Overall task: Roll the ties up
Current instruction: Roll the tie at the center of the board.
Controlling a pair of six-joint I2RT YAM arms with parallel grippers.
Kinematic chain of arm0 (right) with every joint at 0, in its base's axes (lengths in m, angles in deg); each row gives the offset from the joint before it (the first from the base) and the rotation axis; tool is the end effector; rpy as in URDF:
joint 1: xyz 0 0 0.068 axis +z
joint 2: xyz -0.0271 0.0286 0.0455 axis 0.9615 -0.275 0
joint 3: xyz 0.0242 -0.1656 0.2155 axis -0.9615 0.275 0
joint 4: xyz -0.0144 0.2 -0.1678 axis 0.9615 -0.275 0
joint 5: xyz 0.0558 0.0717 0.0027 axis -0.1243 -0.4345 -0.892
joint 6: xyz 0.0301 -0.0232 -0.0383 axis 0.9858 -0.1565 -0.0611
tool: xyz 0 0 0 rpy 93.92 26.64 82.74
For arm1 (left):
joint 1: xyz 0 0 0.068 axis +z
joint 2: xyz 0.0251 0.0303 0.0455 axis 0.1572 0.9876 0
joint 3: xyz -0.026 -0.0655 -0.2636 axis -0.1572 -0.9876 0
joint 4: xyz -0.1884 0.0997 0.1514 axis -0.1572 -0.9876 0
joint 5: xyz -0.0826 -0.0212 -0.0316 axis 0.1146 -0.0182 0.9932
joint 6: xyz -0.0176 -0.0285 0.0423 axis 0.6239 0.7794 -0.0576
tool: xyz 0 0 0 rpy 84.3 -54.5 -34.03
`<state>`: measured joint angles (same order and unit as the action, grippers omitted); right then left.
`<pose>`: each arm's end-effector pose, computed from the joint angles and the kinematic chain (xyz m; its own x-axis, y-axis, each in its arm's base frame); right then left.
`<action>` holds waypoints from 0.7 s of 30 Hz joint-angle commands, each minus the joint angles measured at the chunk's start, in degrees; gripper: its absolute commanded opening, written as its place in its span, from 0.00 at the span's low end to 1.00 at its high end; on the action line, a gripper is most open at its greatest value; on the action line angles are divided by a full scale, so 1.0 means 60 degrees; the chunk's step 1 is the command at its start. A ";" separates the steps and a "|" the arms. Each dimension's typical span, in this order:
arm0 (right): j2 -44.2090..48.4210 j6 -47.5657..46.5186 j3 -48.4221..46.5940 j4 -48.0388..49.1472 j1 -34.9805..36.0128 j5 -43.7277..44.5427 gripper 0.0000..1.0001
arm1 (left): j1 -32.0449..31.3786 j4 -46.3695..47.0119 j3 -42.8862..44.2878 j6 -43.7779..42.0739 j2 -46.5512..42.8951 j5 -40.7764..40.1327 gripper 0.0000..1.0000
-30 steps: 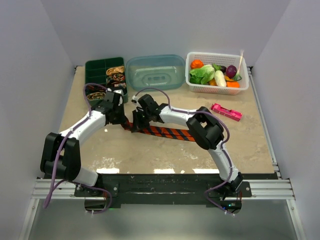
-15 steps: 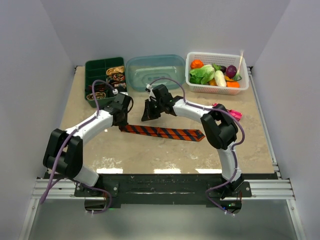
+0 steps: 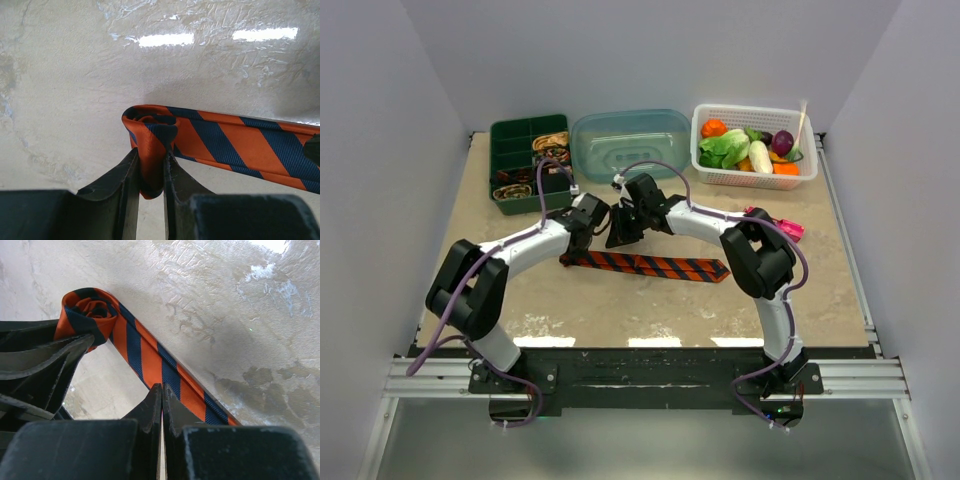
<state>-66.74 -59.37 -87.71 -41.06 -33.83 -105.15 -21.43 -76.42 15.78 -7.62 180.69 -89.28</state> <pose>0.3474 0.3118 0.1714 -0.8864 -0.1355 -0.4427 -0.4025 0.6979 0.5924 0.2778 -0.1433 0.1857 -0.8481 0.1200 -0.5160 -0.0333 0.9601 0.2778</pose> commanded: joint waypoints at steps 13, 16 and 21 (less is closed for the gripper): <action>0.0305 -0.0147 0.0020 0.0071 -0.0006 0.0040 0.00 | -0.0281 0.0453 0.0218 0.0340 0.0429 0.1052 0.20; 0.0261 -0.0132 0.0006 0.0071 0.0008 0.0011 0.00 | -0.0281 0.0511 0.0175 0.0354 0.0371 0.1287 0.32; 0.0232 -0.0118 0.0006 0.0101 -0.0006 0.0011 0.00 | -0.0281 0.0775 -0.0016 0.0384 0.0195 0.1770 0.50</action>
<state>-66.74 -59.40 -87.60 -41.06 -33.83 -105.21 -22.61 -74.51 16.24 -7.03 182.35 -82.97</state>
